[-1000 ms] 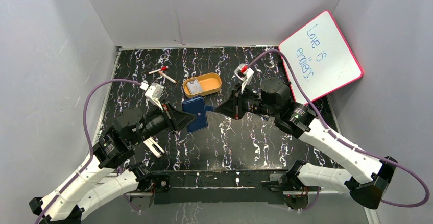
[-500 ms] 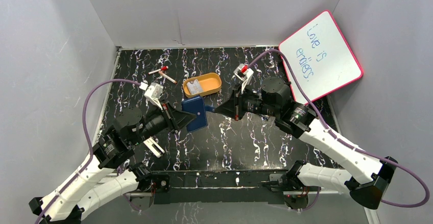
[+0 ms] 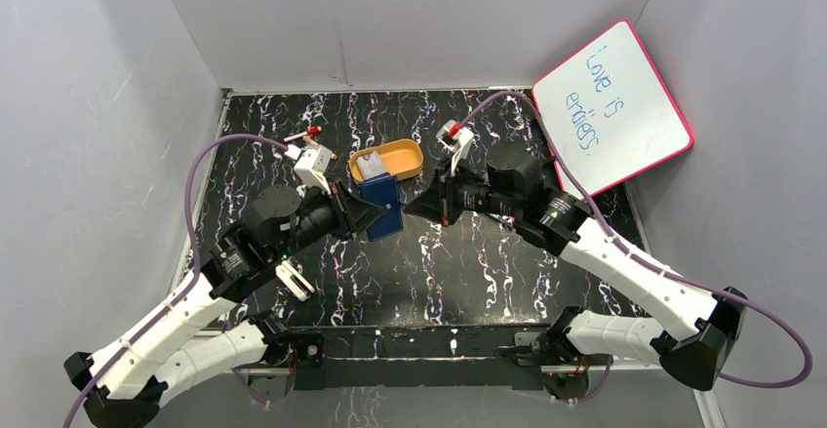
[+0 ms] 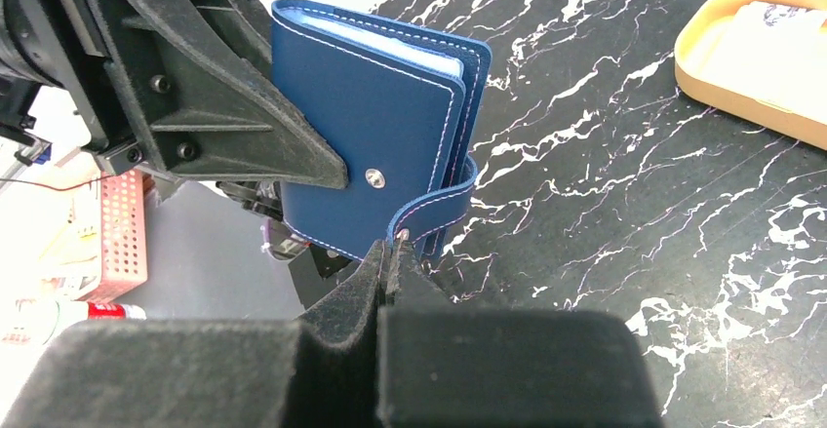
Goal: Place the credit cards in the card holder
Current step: Close the card holder.
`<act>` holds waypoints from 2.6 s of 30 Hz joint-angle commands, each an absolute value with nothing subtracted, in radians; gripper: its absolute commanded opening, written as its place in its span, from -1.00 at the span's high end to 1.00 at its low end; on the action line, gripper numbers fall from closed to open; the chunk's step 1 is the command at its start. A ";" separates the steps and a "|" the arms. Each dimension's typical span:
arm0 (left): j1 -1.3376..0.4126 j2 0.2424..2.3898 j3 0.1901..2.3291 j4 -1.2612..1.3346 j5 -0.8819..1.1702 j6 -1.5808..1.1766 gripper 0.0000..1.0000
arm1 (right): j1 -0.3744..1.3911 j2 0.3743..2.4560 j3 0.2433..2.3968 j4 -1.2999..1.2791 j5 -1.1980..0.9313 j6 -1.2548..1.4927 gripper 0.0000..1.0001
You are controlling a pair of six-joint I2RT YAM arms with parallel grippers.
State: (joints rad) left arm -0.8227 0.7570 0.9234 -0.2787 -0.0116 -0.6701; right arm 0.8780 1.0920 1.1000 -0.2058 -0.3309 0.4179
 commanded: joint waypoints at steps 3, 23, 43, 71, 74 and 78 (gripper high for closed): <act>-0.822 0.783 0.984 -0.242 -0.038 -0.655 1.00 | 0.879 1.126 1.161 -0.156 -0.339 0.410 1.00; -0.823 0.824 0.984 -0.242 -0.016 -0.634 1.00 | 0.878 1.164 1.121 -0.040 -0.303 0.492 1.00; -0.823 0.802 0.975 -0.244 -0.040 -0.630 1.00 | 0.879 1.181 1.152 -0.101 -0.336 0.453 1.00; -0.823 0.831 0.981 -0.233 0.000 -0.647 1.00 | 0.880 1.216 1.161 -0.074 -0.379 0.459 1.00; -0.823 0.834 0.982 -0.231 0.037 -0.648 1.00 | 0.881 1.219 1.162 -0.074 -0.381 0.459 1.00; -0.823 0.836 0.986 -0.228 0.043 -0.652 1.00 | 0.880 1.231 1.169 -0.079 -0.389 0.460 1.00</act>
